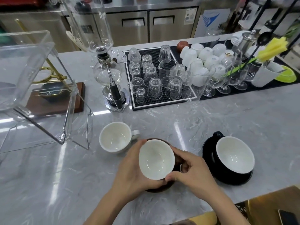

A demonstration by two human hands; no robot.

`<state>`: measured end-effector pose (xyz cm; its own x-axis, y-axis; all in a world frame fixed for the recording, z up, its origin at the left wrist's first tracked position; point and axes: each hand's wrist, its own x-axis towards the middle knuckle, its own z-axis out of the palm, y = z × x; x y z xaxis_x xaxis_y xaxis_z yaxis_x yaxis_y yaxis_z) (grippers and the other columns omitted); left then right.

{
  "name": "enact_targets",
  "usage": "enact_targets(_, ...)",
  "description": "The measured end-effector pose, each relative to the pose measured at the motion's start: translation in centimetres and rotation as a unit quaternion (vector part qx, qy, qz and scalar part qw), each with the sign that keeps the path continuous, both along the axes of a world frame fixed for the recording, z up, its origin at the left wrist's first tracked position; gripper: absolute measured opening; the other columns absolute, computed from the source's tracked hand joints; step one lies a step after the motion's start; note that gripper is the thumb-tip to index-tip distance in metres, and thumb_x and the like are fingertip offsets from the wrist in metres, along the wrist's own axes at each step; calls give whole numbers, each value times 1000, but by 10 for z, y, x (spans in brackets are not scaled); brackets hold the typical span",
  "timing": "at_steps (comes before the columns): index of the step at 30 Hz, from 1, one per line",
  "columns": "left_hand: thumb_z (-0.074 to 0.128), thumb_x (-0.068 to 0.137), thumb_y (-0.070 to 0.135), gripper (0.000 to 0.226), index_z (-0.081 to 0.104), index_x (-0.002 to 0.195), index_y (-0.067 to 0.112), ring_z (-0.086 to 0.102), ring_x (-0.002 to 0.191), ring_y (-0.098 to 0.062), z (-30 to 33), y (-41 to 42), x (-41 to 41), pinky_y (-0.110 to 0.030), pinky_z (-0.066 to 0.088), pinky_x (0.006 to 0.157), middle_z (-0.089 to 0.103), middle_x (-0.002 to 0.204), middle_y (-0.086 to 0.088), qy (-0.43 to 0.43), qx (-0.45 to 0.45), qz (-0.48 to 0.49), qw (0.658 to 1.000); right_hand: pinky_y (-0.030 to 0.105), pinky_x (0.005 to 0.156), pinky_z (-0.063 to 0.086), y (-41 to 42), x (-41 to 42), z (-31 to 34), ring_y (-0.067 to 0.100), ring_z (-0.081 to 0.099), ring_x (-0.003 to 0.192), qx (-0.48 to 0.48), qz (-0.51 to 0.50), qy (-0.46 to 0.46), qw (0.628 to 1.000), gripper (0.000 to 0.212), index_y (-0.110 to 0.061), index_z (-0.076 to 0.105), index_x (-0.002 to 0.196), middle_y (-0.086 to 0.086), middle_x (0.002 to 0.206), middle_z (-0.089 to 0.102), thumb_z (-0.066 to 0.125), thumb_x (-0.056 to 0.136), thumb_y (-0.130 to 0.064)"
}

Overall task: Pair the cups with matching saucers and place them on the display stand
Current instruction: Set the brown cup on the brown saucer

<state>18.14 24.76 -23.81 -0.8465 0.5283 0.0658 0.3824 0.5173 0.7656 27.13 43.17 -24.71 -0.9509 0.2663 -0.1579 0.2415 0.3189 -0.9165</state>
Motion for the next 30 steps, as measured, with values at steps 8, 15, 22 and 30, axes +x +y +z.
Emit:
enact_targets(8,91,42,69,91,46,120,53,60,110,10,-4,-4,0,-12,44,80,60,121,31,-32,35,-12,999,10,64,43,-1,1,-5,-3,53,64,-20,-9,8,1000,81,-66,63,117,-24,81,61,89,44,-42)
enact_targets(15,97,45,56,106,40,134,59,50,128,6,0,-15,1,-17,45,91,51,136,32,-58,84,-73,992,13,62,47,-2,4,-3,-1,57,66,-59,-20,27,998,83,-55,66,122,-18,94,69,93,46,-32)
enact_targets(22,73,73,57,47,58,118,54,68,111,-1,-6,-50,11,-14,53,87,68,123,25,-85,169,134,973,22,60,50,7,18,2,13,59,63,-44,-107,52,992,57,-38,66,120,-14,109,70,80,66,-50)
enact_targets(30,82,77,39,29,69,101,28,70,84,-1,-15,-56,10,-17,55,69,75,96,15,-176,157,229,945,14,72,54,8,14,1,7,69,88,-49,-145,17,988,51,-35,70,115,-12,102,75,68,70,-59)
